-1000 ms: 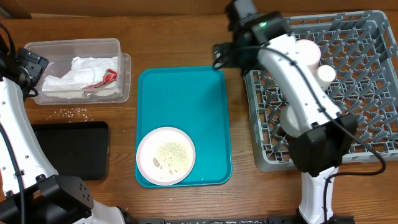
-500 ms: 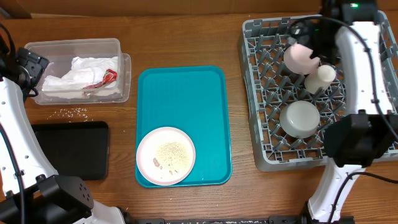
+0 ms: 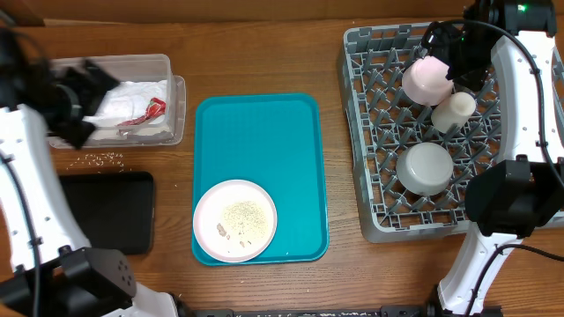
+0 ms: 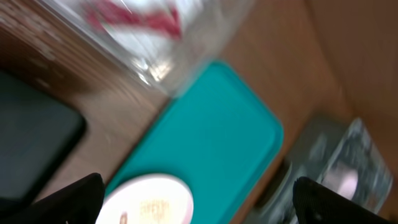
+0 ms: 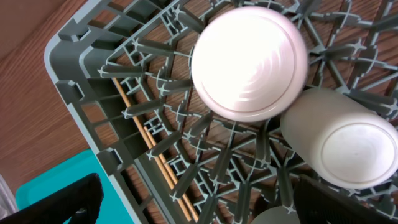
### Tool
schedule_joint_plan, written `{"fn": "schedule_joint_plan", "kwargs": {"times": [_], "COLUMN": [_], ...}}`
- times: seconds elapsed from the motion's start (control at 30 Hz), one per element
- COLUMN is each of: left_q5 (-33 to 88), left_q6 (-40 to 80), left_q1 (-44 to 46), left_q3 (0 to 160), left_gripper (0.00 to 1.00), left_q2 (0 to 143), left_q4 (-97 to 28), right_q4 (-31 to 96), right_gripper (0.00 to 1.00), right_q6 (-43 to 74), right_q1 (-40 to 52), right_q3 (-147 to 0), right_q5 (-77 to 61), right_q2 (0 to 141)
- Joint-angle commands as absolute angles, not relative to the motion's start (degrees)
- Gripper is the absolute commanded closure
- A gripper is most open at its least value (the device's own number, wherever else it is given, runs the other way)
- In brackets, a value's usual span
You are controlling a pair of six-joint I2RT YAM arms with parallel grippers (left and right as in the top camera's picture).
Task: Sort waste into correct bins and load items into the dishwasher
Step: 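Reach the left gripper to the pink plate and grasp its rim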
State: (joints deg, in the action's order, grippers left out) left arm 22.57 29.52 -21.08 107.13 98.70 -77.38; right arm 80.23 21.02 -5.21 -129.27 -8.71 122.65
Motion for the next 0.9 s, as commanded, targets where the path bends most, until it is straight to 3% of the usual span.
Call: {"fn": "schedule_joint_plan", "kwargs": {"times": [0.0, 0.17, 0.27, 0.43, 0.57, 0.7, 0.8, 0.87], "left_q5": [24.3, 18.2, 12.0, 1.5, -2.0, 2.7, 5.0, 5.0], "left_q6": [21.4, 24.3, 30.5, 41.0, 46.6, 48.3, 49.2, 50.5], "left_q1": [-10.4, 5.5, 14.3, 26.7, 31.1, 31.8, 31.6, 31.2], "left_q3": [105.6, 99.6, 94.5, 87.0, 86.3, 86.3, 86.3, 86.3], "left_gripper": [0.06, 0.14, 0.28, 0.38, 0.47, 0.5, 0.6, 0.62], "left_q2": [99.1, 99.1, 99.3, 101.5, 105.9, 111.4, 115.7, 117.2], "left_q4": [-82.0, -81.1, -77.6, -71.0, -70.3, -70.8, -70.9, -71.0], "right_q4": [80.0, 80.0, 80.0, 80.0, 80.0, 80.0, 80.0, 80.0], "right_gripper": [0.0, 0.0, 0.0, 0.0, 0.0, 0.0, 0.0, 0.0], "right_q6": [21.3, 21.3, 21.3, 21.3, 21.3, 21.3, 21.3, 21.3], "right_q1": [-5.3, -5.3, -5.3, -5.3, -5.3, -5.3, -5.3, -5.3], "right_q3": [-130.9, -130.9, -130.9, -130.9, -130.9, -130.9, -130.9, -130.9], "right_q5": [-9.1, -9.1, -9.1, -9.1, -9.1, -9.1, -9.1, -9.1], "right_q2": [122.0, 122.0, 122.0, 122.0, 122.0, 122.0, 122.0, 122.0]}}
